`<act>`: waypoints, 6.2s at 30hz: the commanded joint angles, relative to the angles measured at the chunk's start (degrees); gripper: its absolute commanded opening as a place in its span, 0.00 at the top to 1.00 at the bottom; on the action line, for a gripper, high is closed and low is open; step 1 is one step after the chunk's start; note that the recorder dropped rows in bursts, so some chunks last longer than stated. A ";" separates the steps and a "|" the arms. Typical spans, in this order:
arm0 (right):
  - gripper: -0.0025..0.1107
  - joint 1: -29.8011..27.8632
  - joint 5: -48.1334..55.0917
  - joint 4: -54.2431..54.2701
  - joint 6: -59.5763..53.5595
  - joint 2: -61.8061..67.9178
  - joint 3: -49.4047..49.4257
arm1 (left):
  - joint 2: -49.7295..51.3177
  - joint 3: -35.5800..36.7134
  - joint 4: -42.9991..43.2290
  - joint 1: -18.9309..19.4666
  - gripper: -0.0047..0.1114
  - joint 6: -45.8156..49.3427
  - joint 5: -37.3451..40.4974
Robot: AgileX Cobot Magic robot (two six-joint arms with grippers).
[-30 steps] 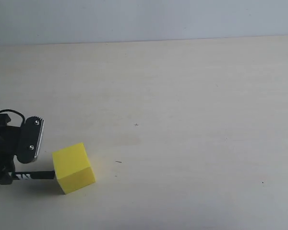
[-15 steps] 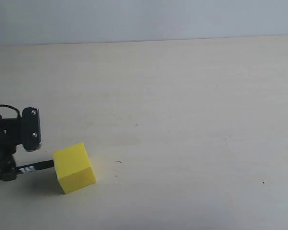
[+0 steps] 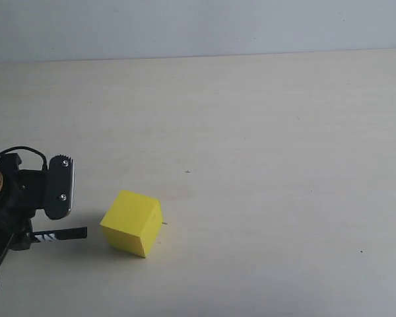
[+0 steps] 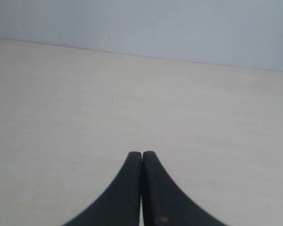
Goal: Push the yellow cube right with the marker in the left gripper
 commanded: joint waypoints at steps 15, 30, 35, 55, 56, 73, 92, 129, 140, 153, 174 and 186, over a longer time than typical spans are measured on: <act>0.98 -0.27 -0.66 -0.09 -0.32 -0.29 0.14 | 1.47 -4.97 0.83 -7.94 0.96 -6.65 6.49; 0.98 -0.27 -0.66 0.01 -0.32 -0.29 0.14 | 3.72 -8.62 -6.95 -13.19 0.96 -3.94 -5.06; 0.98 -0.27 -0.66 0.01 -0.32 -0.29 0.14 | 3.72 -9.85 -5.16 -12.31 0.96 -4.88 1.67; 0.98 -0.27 -0.66 -0.09 -0.36 -0.29 0.14 | 3.72 -12.77 -5.05 -18.93 0.96 -6.69 3.36; 0.98 -0.27 -0.66 -0.09 -0.36 -0.29 0.14 | 3.72 -12.99 -4.77 -18.69 0.96 -6.69 4.87; 0.98 -0.27 -0.66 -0.09 -0.36 -0.29 0.14 | 5.71 -13.52 -6.77 -18.13 0.96 -7.76 -1.58; 0.98 -0.27 -0.66 0.03 -0.36 -0.29 0.14 | 8.05 -15.11 -1.89 -16.46 0.96 -9.41 9.36; 0.98 -0.27 -0.66 0.02 -0.36 -0.29 0.14 | 8.15 -12.56 -3.79 -7.79 0.96 -9.09 -0.77; 0.98 -0.27 -0.66 -0.08 -0.36 -0.29 0.14 | 13.20 -12.56 -4.22 -7.79 0.96 -9.00 -4.71; 0.98 -0.27 -0.66 0.08 -0.36 -0.29 0.14 | 13.45 -12.56 -4.22 -7.79 0.96 -6.30 -5.85; 0.98 -0.27 -0.66 0.03 -0.46 -0.29 0.14 | 13.45 -12.56 -4.26 -7.79 0.96 -6.20 -7.52; 0.98 -0.27 -0.66 -0.10 -0.57 -0.29 0.14 | 13.45 -12.56 -5.02 -8.02 0.96 -3.20 -6.49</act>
